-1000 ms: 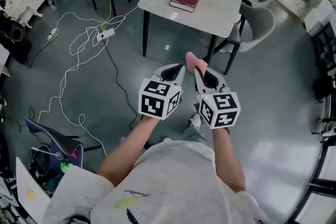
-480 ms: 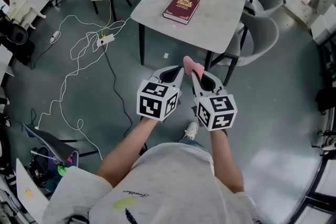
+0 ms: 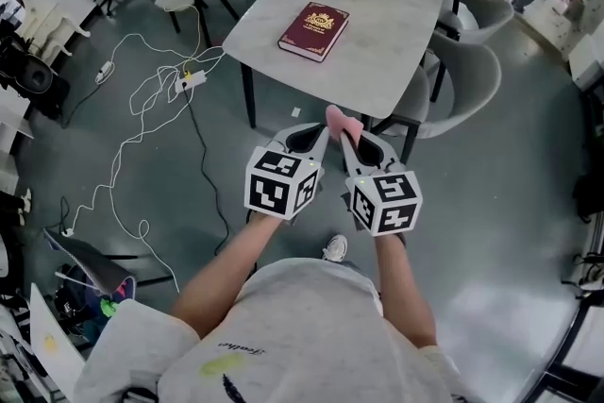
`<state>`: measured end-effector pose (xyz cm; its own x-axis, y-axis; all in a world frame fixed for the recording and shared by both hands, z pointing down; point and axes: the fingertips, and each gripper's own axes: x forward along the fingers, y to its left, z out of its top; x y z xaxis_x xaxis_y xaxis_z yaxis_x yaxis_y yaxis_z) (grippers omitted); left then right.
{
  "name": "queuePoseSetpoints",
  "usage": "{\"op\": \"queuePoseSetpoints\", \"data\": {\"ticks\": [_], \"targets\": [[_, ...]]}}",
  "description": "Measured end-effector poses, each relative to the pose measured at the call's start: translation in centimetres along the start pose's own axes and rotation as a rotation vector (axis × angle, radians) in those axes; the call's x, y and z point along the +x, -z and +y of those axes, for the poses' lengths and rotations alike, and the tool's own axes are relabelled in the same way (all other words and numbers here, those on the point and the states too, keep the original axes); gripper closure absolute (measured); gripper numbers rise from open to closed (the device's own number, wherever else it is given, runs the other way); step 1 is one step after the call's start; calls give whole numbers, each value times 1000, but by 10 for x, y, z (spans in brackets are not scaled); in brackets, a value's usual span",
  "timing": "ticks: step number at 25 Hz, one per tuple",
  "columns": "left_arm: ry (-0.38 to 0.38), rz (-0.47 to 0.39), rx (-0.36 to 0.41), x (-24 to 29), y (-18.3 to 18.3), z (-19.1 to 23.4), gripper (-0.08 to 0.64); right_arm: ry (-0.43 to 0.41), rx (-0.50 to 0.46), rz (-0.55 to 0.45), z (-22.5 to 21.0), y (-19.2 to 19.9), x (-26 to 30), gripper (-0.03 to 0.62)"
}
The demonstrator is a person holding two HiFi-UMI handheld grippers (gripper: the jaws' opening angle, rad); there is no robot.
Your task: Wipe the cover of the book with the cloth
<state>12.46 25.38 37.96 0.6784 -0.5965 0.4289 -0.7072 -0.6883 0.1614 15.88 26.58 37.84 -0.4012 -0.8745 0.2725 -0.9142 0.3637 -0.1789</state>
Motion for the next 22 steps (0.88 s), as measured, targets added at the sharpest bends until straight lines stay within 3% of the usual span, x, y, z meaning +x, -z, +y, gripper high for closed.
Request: {"op": "queuePoseSetpoints", "data": {"ticks": [13,22], "targets": [[-45,2,4,45,-26,-9,554,-52,0,-2,-49,-17,13,572],[-79,3,-34,58,-28,19,553,-99,-16,28,-51,-17,46,572]]}}
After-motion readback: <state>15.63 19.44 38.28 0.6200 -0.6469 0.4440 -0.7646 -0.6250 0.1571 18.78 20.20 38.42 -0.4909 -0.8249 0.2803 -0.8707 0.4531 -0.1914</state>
